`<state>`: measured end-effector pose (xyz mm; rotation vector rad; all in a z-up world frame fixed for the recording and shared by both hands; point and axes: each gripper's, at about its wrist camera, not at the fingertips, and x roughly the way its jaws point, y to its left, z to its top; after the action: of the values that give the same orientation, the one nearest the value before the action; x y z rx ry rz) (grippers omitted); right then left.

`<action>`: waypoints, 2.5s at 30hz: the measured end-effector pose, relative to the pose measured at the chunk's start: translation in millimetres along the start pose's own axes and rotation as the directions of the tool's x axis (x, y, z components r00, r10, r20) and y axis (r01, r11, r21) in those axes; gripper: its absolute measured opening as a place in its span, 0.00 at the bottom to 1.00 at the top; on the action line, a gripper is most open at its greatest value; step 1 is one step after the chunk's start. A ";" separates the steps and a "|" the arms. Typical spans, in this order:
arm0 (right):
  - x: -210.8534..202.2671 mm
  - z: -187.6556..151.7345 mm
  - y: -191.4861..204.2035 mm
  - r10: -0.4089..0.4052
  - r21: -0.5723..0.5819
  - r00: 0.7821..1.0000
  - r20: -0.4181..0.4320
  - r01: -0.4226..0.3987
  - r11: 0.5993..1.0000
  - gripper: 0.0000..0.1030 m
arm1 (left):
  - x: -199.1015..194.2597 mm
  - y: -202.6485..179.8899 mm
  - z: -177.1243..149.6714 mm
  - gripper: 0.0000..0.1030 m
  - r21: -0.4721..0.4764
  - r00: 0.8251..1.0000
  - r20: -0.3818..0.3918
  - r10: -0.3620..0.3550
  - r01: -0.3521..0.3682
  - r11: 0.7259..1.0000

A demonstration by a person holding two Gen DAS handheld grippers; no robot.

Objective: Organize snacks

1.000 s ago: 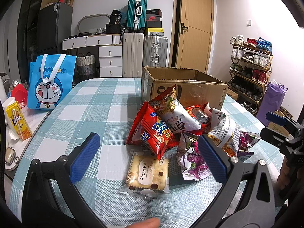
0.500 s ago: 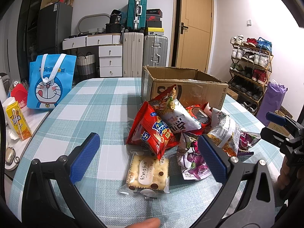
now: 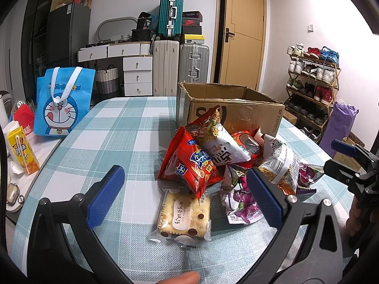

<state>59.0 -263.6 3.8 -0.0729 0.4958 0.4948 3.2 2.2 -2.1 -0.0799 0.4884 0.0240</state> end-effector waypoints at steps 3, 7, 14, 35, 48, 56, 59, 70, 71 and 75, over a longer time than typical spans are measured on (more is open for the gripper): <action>0.6 -0.3 0.2 0.000 -0.001 1.000 -0.004 0.000 1.000 1.00 | 0.1 -0.2 -0.1 1.00 0.000 1.000 0.000 0.000 0.000 1.000; 2.2 -0.1 -0.1 -0.002 -0.002 1.000 -0.015 0.002 1.000 1.00 | 0.1 -0.2 -0.2 1.00 0.000 1.000 -0.001 -0.001 0.001 1.000; 13.7 1.6 -6.2 -0.011 0.020 0.997 -0.077 0.012 1.000 1.00 | -0.3 -0.2 -0.6 1.00 -0.001 1.000 -0.002 0.000 0.000 1.000; 57.0 -8.3 -4.4 0.005 0.017 0.954 -0.301 0.000 1.000 1.00 | 15.1 4.3 -6.3 1.00 -0.044 0.996 -0.087 -0.031 0.027 0.999; 78.3 -13.6 -23.5 0.170 0.181 0.920 -0.353 -0.111 0.977 0.61 | 41.7 -22.6 -8.4 0.95 0.017 0.961 -0.221 -0.165 0.173 0.985; 63.5 -15.5 -30.0 0.147 0.178 0.930 -0.336 -0.091 0.980 0.57 | 47.7 -51.3 -9.1 0.82 0.069 0.956 -0.233 -0.176 0.197 0.978; 54.5 -16.2 -34.8 0.137 0.190 0.939 -0.316 -0.079 0.979 0.57 | 44.5 -49.0 -7.9 0.76 0.047 0.953 -0.222 -0.207 0.223 0.974; 38.7 -18.9 -34.4 0.148 0.199 0.946 -0.287 -0.092 0.976 0.57 | 39.6 -48.3 -8.4 0.48 0.037 0.928 -0.257 -0.269 0.287 0.957; 38.6 -18.9 -34.0 0.151 0.200 0.945 -0.290 -0.094 0.975 0.57 | 41.4 -48.0 -9.8 0.48 0.035 0.922 -0.275 -0.271 0.292 0.956; 39.1 -20.5 -35.8 0.159 0.204 0.943 -0.291 -0.101 0.974 0.57 | 52.0 -46.3 -15.0 0.48 0.013 0.906 -0.318 -0.279 0.298 0.955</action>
<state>96.7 -281.8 -34.5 0.0652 0.8541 0.5681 44.0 -44.9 -36.4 -0.0964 0.7911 -0.2994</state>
